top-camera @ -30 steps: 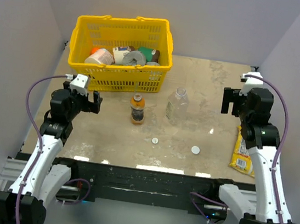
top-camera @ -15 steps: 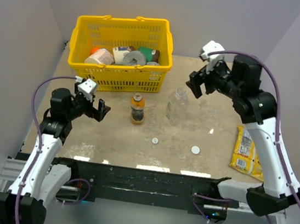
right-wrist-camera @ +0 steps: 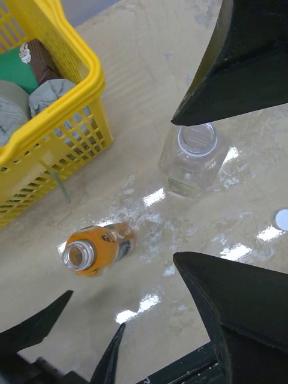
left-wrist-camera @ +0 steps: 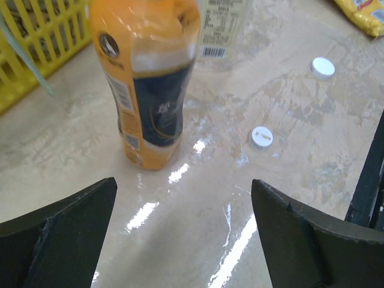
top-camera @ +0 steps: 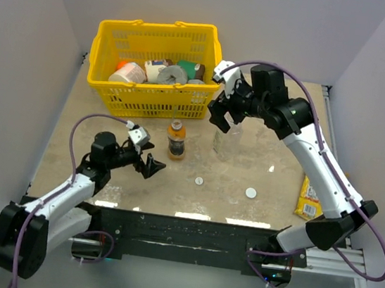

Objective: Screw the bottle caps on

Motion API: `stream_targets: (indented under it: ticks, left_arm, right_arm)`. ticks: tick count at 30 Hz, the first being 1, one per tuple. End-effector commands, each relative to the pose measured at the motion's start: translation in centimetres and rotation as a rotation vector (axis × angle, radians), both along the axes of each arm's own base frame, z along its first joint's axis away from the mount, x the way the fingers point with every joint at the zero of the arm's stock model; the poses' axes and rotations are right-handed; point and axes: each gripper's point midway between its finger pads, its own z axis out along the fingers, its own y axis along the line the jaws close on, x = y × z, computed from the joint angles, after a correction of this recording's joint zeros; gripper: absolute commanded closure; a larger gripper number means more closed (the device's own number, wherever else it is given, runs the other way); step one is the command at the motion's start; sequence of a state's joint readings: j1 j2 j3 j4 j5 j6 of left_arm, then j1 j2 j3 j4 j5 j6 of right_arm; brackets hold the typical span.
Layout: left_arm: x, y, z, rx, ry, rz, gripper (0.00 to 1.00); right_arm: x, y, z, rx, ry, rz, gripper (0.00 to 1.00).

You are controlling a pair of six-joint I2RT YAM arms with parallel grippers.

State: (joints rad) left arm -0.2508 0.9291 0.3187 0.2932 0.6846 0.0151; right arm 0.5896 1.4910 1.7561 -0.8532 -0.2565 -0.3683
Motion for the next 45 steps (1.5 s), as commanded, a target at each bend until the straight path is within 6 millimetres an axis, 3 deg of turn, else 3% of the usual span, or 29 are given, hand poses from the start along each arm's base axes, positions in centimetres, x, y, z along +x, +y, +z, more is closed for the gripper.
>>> stream_targets:
  ticks: [1, 8, 14, 21, 28, 39, 45]
  left_arm:
    - [2.3, -1.6, 1.4, -0.081, -0.129, 0.107, 0.00]
    - [3.9, -1.6, -0.9, -0.051, -0.188, 0.222, 0.00]
    - [5.0, -1.4, -1.8, -0.049, -0.228, 0.250, 0.00]
    - [5.1, -3.7, -1.8, -0.068, -0.275, 0.124, 0.00]
    - [6.9, -5.0, -0.9, -0.078, -0.352, 0.096, 0.00]
    - [6.8, -7.3, -3.2, -0.079, -0.349, 0.031, 0.00]
    - [8.1, -7.6, -3.7, -0.100, -0.349, 0.073, 0.00]
  right_arm:
    - [-1.1, -1.0, 3.9, 0.049, -0.060, -0.022, 0.10]
    - [-1.8, -2.3, 3.2, 0.017, -0.045, -0.061, 0.08]
    - [-1.7, -2.6, -0.1, -0.043, 0.022, -0.077, 0.08]
    - [-0.3, -2.4, -0.2, -0.078, 0.015, -0.091, 0.06]
    - [0.4, -2.3, -0.6, -0.103, 0.028, -0.104, 0.04]
    - [0.5, -3.4, -0.8, -0.130, 0.025, -0.131, 0.02]
    - [0.6, -3.9, -1.1, -0.150, 0.029, -0.141, 0.02]
